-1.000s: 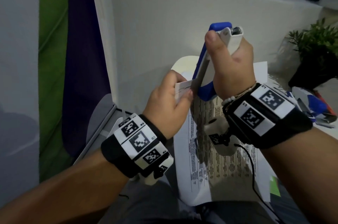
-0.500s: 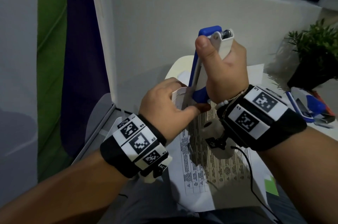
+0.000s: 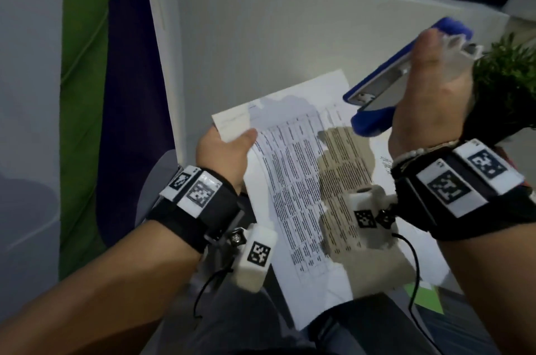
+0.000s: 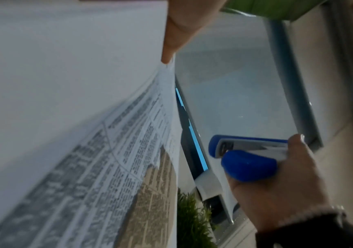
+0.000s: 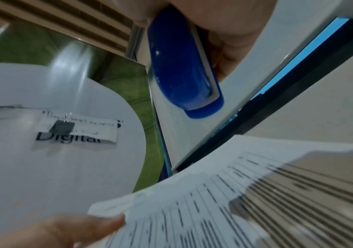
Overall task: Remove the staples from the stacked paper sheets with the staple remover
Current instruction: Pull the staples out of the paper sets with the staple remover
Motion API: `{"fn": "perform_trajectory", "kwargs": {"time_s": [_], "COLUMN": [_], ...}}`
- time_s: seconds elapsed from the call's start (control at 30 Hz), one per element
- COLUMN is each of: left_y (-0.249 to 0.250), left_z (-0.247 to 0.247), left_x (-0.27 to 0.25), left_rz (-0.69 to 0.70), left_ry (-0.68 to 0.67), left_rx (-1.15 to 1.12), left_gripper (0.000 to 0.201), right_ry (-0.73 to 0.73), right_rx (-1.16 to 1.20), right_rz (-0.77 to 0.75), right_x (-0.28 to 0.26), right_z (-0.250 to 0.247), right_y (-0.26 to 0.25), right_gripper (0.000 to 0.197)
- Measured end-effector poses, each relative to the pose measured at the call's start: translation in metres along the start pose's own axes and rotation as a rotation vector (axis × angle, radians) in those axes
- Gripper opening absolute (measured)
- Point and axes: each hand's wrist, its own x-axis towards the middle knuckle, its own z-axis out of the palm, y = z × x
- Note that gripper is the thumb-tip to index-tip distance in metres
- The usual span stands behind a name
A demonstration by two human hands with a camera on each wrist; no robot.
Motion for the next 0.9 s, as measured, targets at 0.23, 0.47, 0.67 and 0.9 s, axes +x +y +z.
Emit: {"fn": "perform_trajectory", "kwargs": {"time_s": [0.23,0.47,0.67,0.9], "left_y": [-0.019,-0.043,-0.045,-0.016], "left_z": [-0.001,-0.010,-0.008,-0.006], "left_x": [-0.002,0.003,0.004,0.001], "left_rz": [0.426,0.924,0.890,0.286], "left_ry": [-0.111,-0.502,-0.499,-0.361], "left_rx": [0.307,0.706,0.648,0.987], "left_gripper": [0.034,0.030,0.038,0.024], "right_ry": [-0.244,-0.216,-0.149,-0.173], "right_rx": [-0.414,-0.362,-0.301,-0.272], "right_rz": [0.247,0.404,0.415,0.452], "right_x": [-0.027,-0.042,-0.046,-0.043], "right_z": [-0.011,-0.025,-0.030,-0.030], "right_y": [0.062,0.086,0.094,0.096], "right_gripper": [0.037,0.025,0.022,0.030]}}
